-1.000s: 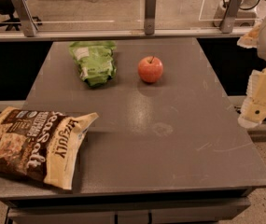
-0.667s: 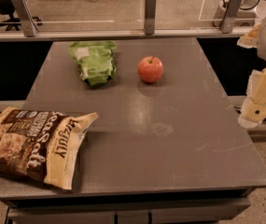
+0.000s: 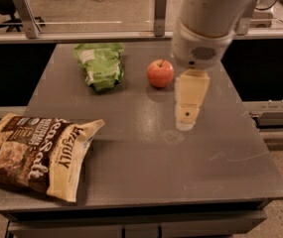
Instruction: Pick brown chip bag
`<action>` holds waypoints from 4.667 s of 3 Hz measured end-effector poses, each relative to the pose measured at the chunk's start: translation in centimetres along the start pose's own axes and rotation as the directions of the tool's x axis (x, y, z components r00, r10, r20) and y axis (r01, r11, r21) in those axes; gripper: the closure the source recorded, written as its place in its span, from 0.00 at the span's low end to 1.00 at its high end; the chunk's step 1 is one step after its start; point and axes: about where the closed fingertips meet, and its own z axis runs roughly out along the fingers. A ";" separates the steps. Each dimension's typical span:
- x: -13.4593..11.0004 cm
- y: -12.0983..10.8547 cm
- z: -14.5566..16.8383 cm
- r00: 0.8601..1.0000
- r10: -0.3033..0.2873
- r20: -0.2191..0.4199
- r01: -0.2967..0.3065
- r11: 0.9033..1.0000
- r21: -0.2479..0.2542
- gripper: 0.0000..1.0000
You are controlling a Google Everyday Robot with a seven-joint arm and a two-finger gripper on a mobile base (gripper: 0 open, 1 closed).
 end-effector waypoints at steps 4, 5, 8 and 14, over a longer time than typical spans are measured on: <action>-16.1 2.2 5.7 0.944 -0.313 0.102 0.323 0.942 -0.097 0.00; -18.1 3.6 8.2 0.891 -0.433 0.135 0.444 0.894 -0.062 0.00; -23.5 6.8 12.0 0.672 -0.686 0.278 0.712 0.702 0.012 0.18; -24.6 4.8 -3.8 0.528 -0.766 0.367 0.666 0.642 0.380 1.00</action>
Offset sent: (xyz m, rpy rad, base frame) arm -0.0360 0.2316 -0.0424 0.0102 0.1850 0.5021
